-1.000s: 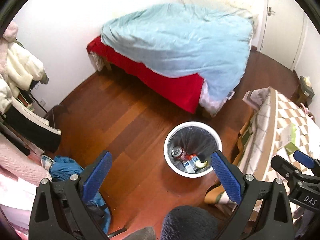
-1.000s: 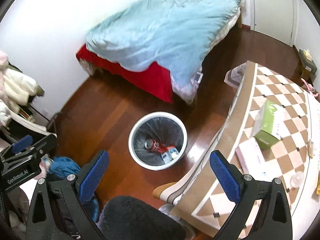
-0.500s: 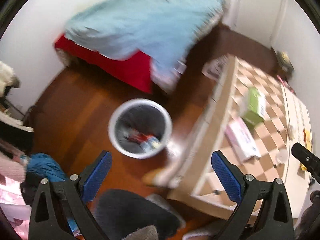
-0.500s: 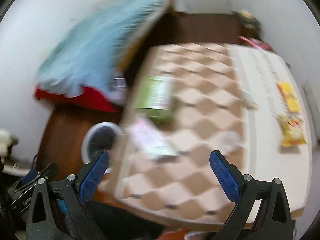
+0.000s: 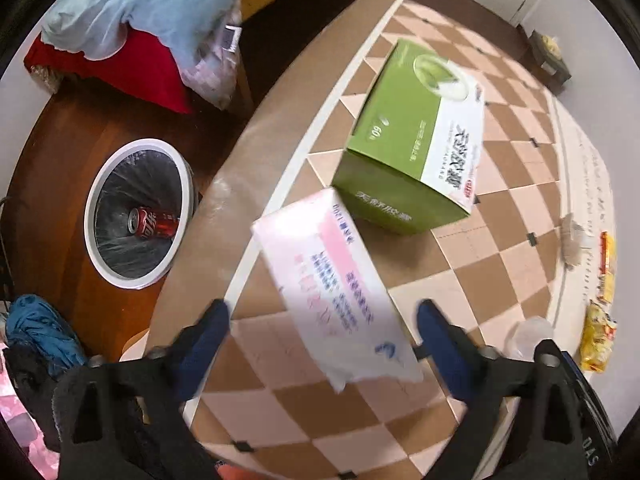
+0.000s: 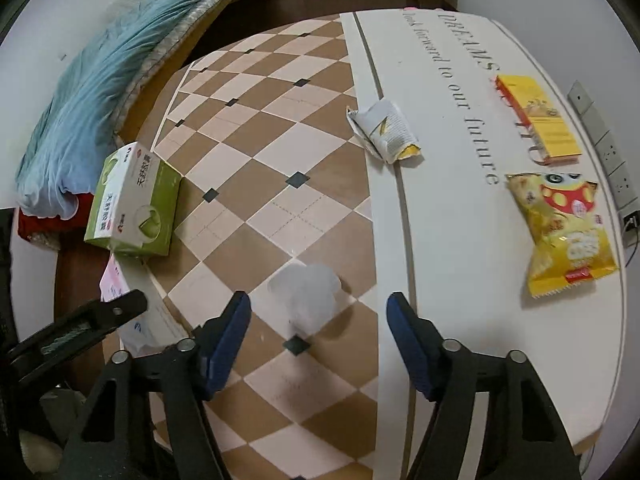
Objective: Collect trash
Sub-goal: 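Grasp the clear plastic cup with the right tool while the left tool grasps the pink toothpaste box, then carry the cup and pink box over the wastebasket and open both tools, then move both tools back toward the table, then grasp the crumpled yellow-white wrapper with the right tool while the left tool grasps the green medicine box, then carry the wrapper and green box over the wastebasket and open both tools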
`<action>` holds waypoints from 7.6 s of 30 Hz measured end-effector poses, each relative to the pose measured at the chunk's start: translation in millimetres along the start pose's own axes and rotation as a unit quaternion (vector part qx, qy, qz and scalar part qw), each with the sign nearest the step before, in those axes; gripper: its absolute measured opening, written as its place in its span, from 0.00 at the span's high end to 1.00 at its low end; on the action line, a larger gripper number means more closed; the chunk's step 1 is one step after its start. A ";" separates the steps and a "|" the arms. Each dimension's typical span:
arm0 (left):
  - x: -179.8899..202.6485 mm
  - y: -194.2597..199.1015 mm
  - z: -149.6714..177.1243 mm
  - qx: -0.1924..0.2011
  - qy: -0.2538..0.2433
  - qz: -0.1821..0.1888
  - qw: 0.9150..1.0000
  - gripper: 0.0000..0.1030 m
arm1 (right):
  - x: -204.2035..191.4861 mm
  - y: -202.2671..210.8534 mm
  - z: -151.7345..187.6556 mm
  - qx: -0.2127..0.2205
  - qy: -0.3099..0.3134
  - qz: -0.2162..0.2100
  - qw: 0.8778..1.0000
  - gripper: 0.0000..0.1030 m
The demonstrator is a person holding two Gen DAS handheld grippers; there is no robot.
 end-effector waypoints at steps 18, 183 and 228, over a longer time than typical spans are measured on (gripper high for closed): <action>-26.2 9.8 46.6 0.002 -0.120 -0.010 0.993 0.47 | -29.2 -8.8 44.7 -0.056 0.083 -0.040 0.994 0.55; 77.5 58.6 -76.7 0.116 -0.154 -0.024 0.981 0.47 | -4.5 -14.3 -98.1 -0.008 0.089 0.041 0.995 0.59; -353.1 -24.7 -137.0 -0.020 0.166 0.047 0.985 0.18 | -441.3 -217.9 23.4 -0.160 0.271 -0.134 0.940 0.57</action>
Point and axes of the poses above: each gripper's, at about its wrist camera, not at the fingertips, and y roughly against the way its jaws point, x to its right, z to its underside, the point moved 4 cm from there along -y, roughly the way its jaws point, and after that the axes turned 9 degrees about y, right-handed, at the moved point
